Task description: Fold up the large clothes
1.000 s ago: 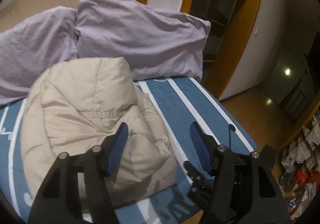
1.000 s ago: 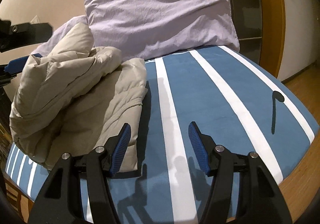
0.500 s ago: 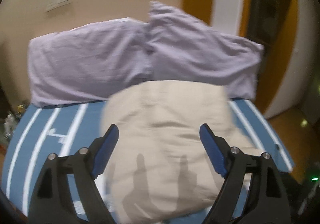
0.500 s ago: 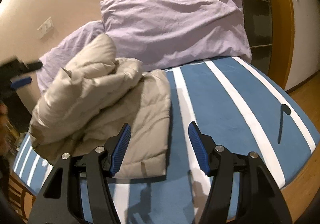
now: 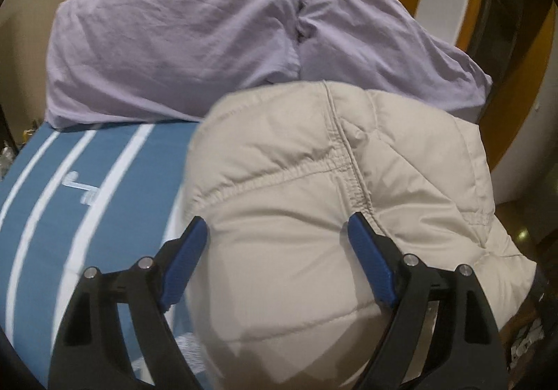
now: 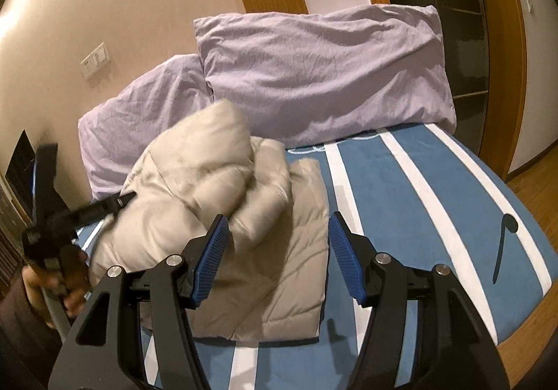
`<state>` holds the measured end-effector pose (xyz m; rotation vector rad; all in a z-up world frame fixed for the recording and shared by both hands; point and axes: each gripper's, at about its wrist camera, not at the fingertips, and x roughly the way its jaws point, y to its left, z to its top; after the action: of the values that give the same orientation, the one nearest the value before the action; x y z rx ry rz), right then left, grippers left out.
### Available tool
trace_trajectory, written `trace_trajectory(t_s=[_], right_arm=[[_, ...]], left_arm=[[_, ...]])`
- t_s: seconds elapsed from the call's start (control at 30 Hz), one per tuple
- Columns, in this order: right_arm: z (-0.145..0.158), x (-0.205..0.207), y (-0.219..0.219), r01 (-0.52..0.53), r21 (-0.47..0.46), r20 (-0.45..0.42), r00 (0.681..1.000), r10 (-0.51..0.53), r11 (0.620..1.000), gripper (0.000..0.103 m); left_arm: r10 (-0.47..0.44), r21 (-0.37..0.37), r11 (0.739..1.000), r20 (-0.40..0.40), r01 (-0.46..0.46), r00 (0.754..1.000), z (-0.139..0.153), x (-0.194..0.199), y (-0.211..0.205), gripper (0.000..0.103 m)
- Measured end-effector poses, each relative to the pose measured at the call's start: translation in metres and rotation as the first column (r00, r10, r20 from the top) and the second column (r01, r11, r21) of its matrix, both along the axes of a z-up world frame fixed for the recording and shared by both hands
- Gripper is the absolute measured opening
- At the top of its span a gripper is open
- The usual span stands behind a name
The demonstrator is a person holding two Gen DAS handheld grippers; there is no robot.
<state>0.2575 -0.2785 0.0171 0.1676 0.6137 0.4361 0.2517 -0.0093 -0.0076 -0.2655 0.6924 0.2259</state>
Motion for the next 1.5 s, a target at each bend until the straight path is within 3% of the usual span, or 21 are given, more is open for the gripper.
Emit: trace_trajectory(t_s=[0.2, 0.27, 0.43, 0.63, 0.97, 1.17, 1.5], right_arm=[[0.007, 0.005, 0.010, -0.026, 0.008, 0.009, 1.000, 0.026, 1.000, 0.061], [0.005, 0.005, 0.020, -0.048, -0.002, 0.006, 0.999, 0.048, 0.999, 0.055], [-0.011, 0.008, 0.042, -0.081, -0.049, -0.025, 0.997, 0.079, 0.996, 0.049], [-0.032, 0.015, 0.047, -0.047, -0.107, -0.060, 0.997, 0.041, 0.993, 0.049], [-0.073, 0.031, 0.036, -0.062, -0.052, -0.160, 0.986, 0.053, 0.997, 0.049], [-0.080, 0.033, 0.037, -0.065, -0.059, -0.171, 0.984, 0.054, 0.996, 0.050], [-0.086, 0.033, 0.038, -0.059, -0.062, -0.171, 0.984, 0.047, 0.996, 0.050]], left_arm=[[-0.061, 0.055, 0.997, 0.010, 0.061, 0.998, -0.009, -0.001, -0.026, 0.084], [-0.068, 0.069, 0.995, 0.011, 0.067, 0.998, -0.011, -0.001, -0.032, 0.084], [-0.073, 0.061, 0.995, 0.006, 0.073, 0.997, -0.013, 0.002, -0.033, 0.084], [-0.079, 0.080, 0.994, 0.012, 0.078, 0.997, -0.017, 0.002, -0.038, 0.084], [-0.119, 0.097, 0.988, 0.003, 0.118, 0.993, -0.003, 0.003, -0.044, 0.088], [-0.087, 0.083, 0.993, 0.021, 0.085, 0.996, 0.009, 0.005, -0.035, 0.088], [0.011, 0.174, 0.985, 0.057, -0.021, 0.998, 0.024, 0.003, -0.021, 0.091]])
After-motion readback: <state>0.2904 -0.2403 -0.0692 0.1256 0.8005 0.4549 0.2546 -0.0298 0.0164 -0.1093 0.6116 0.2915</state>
